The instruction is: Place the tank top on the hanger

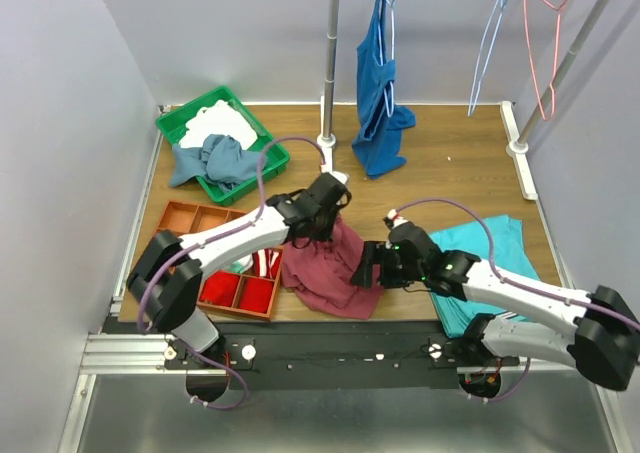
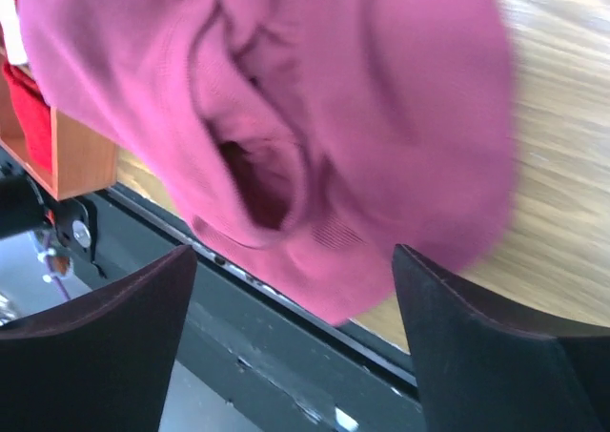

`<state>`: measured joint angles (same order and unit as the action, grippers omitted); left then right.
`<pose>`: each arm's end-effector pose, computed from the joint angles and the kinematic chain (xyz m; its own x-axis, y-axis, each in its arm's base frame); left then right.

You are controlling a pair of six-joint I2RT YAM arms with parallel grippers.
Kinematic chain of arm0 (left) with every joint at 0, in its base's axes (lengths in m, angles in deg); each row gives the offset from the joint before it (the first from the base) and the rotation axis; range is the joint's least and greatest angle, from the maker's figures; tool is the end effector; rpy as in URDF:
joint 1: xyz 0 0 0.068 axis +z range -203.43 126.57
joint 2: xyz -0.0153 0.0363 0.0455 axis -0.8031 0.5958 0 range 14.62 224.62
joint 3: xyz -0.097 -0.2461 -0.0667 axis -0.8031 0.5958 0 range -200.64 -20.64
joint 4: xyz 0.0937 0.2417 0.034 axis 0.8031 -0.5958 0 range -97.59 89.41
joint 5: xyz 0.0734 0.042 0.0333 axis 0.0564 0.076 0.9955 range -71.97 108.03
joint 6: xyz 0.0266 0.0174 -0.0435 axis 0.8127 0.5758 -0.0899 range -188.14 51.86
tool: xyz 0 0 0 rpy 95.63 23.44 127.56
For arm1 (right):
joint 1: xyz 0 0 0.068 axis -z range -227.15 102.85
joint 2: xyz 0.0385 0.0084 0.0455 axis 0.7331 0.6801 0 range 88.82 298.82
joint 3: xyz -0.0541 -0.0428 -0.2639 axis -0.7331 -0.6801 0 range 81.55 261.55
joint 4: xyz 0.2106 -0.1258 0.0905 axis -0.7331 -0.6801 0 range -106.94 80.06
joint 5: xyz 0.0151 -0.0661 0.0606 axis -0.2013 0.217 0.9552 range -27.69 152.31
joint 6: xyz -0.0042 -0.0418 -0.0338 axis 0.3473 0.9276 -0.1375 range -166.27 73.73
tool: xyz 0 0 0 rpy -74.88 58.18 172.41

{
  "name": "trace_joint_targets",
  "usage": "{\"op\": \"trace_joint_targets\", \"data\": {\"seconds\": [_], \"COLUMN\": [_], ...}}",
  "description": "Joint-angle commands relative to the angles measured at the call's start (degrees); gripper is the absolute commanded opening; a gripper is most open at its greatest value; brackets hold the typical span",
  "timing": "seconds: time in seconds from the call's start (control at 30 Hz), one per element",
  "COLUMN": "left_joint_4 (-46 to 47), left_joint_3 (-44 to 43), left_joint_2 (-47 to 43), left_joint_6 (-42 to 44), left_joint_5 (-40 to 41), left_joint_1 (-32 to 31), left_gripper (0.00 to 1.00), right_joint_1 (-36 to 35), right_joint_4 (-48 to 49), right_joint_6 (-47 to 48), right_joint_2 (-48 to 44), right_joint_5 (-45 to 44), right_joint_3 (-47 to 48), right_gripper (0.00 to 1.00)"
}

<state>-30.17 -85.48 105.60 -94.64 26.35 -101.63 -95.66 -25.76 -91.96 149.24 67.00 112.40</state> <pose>0.2254 -0.2443 0.2332 -0.7977 0.2300 -0.5575 0.3660 0.9193 -0.1445 0.1364 0.1588 0.1963 -0.8908 0.0693 -0.4490 -0.2106 0.8127 0.5433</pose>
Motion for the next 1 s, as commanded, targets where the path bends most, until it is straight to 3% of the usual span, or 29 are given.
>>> {"op": "trace_joint_targets", "data": {"seconds": [0.0, 0.27, 0.53, 0.67, 0.7, 0.8, 0.97], "left_joint_4": [0.58, 1.72, 1.72, 2.07, 2.33, 2.16, 2.95], "left_joint_3": [-0.99, 0.68, 1.38, 1.99, 2.08, 1.47, -2.65], "left_joint_2": [-5.02, -8.71, -11.26, -12.4, -12.75, -14.25, -18.29], "left_joint_6": [-1.53, -2.06, -1.54, -1.27, -1.18, -1.18, -2.85], "left_joint_5": [-1.72, -5.85, -6.38, -6.65, -6.73, -6.65, -5.77], "left_joint_1": [4.17, 7.6, 9.27, 9.88, 10.06, 11.11, 13.13], "left_gripper": [0.0, 0.0, 0.0, 0.0, 0.0, 0.0, 0.0], "right_joint_1": [-5.53, -8.53, -9.32, -9.5, -9.5, -9.5, -9.5], "right_joint_4": [3.95, 5.7, 8.6, 7.38, 6.59, 0.54, -13.87], "right_joint_6": [-0.62, -2.12, -2.38, -1.77, -1.51, -0.98, 1.65], "right_joint_2": [6.88, 13.93, 18.59, 19.82, 19.91, 17.55, 8.67], "right_joint_5": [-4.34, -6.27, -5.39, -6.27, -6.88, -11.7, -28.65], "right_joint_3": [5.96, 7.21, 8.26, 9.31, 9.92, 11.94, 20.55], "right_gripper": [0.87, 0.76, 0.56, 0.34, 0.2, 0.01, 0.01]}}
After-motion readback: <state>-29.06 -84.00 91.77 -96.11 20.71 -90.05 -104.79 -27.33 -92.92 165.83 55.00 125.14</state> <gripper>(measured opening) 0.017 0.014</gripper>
